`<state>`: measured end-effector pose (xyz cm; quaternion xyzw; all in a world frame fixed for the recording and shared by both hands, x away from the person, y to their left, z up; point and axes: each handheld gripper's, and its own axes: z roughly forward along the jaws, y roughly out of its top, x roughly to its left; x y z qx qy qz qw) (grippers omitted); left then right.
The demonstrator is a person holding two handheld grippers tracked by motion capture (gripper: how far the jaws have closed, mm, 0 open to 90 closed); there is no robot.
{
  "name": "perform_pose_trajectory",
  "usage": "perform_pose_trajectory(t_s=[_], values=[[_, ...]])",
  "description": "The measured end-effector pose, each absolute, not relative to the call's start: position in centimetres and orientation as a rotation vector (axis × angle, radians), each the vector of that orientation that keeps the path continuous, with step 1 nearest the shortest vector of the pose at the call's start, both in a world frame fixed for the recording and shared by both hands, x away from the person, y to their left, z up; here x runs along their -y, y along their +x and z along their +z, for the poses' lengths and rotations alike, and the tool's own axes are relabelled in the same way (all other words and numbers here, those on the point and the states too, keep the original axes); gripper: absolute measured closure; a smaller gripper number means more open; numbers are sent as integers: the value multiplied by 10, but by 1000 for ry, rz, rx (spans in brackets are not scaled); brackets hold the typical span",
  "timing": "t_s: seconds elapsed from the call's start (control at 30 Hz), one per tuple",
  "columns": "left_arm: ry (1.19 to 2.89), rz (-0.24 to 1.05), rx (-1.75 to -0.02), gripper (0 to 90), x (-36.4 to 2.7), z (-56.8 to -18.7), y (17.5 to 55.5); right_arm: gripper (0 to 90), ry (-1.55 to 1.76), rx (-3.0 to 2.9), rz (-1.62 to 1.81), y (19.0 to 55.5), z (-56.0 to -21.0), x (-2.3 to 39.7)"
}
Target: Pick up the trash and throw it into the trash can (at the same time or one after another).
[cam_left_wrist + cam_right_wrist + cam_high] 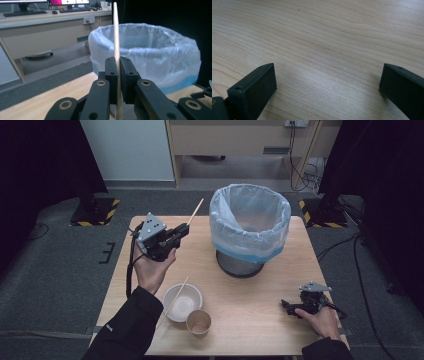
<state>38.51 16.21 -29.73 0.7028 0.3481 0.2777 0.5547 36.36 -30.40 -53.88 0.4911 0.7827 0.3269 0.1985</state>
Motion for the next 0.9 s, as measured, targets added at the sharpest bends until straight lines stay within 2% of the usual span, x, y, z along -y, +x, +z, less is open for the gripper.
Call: perform_pose_trajectory(t_s=[0.47,0.9], values=[[1613,708,-764,850,-125,-252,408,8,1371,-2190,915,364,-539,304],[1623,752,-731,850,-77,-233,437,8,1373,-2190,915,364,-539,304]])
